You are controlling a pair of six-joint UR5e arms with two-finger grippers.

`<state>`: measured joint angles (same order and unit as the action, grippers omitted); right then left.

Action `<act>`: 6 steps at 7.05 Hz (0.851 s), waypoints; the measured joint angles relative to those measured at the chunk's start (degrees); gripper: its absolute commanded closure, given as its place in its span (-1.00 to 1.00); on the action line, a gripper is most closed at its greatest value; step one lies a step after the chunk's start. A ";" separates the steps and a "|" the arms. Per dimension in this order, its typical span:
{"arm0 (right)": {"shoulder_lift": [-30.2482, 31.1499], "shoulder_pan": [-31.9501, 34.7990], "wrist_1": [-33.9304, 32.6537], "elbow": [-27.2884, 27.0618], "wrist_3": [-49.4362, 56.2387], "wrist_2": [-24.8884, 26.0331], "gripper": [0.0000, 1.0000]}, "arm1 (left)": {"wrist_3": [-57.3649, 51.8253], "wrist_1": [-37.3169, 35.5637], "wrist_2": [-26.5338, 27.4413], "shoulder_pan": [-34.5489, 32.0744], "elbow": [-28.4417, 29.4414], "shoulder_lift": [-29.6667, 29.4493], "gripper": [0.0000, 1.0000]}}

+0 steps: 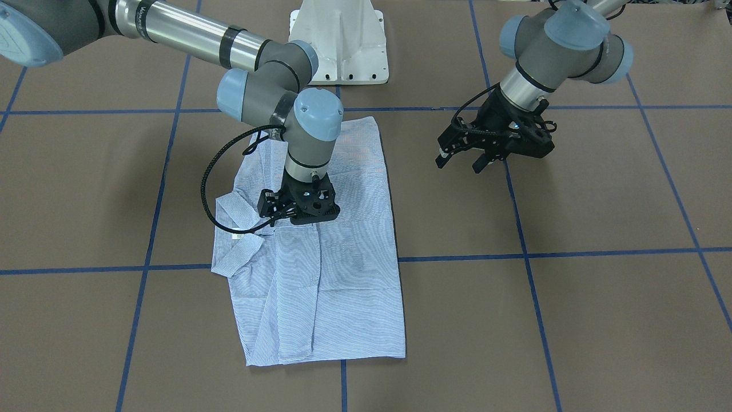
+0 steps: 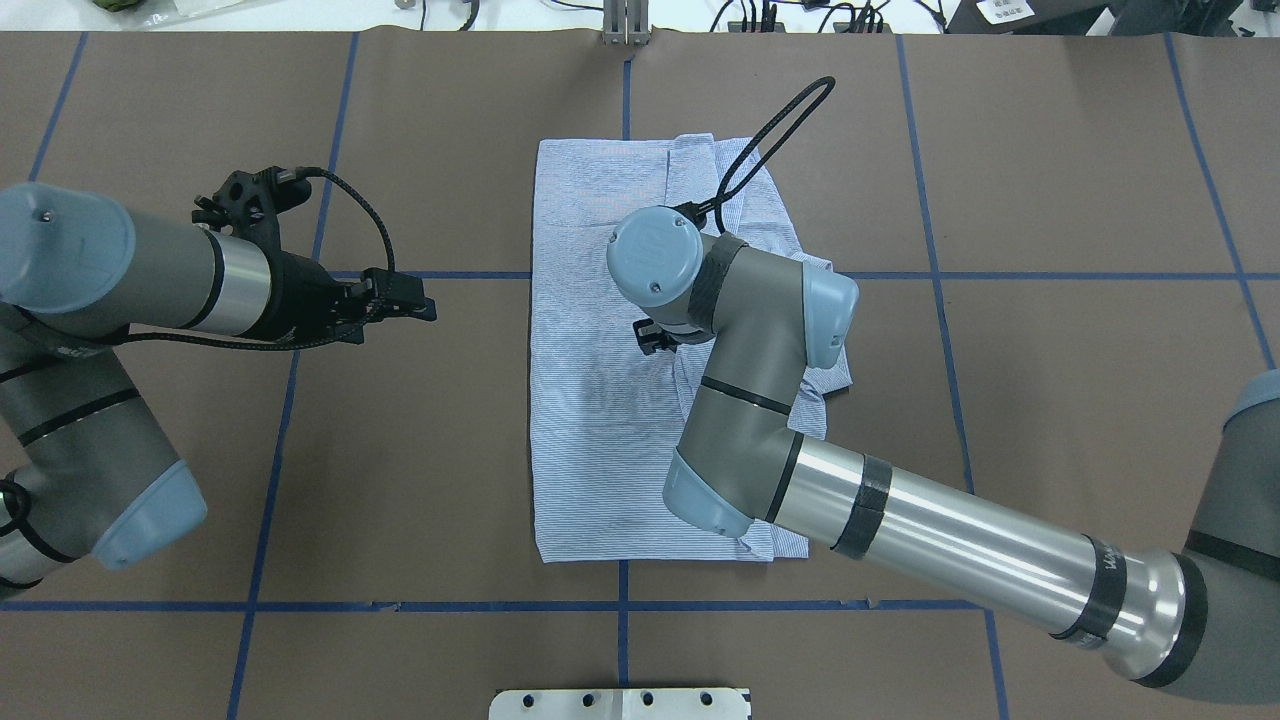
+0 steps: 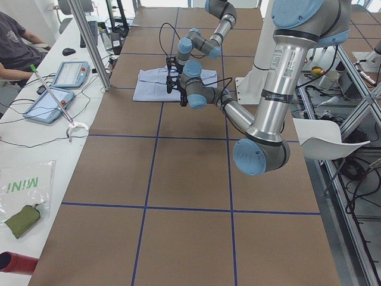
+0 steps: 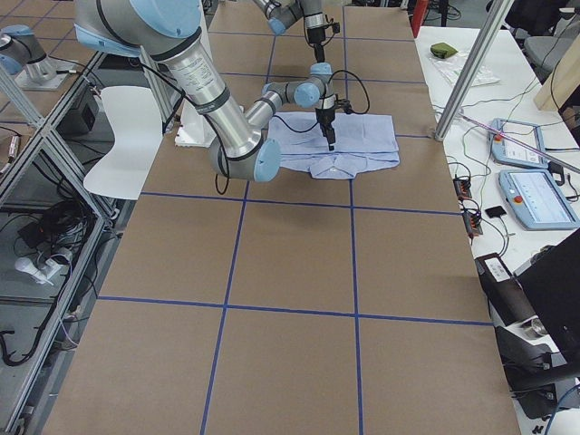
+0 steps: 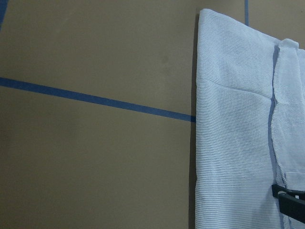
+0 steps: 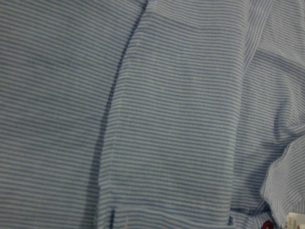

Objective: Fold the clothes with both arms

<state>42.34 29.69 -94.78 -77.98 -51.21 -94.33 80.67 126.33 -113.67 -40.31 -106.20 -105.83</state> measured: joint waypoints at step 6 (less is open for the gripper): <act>9.00 3.57 -0.57 -8.08 5.73 -0.64 -1.00 | 1.10 -0.13 0.33 1.34 0.47 -2.04 -1.00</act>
<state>51.34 33.27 -95.35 -86.07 -45.48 -94.97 81.77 126.20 -113.34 -38.97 -105.74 -107.87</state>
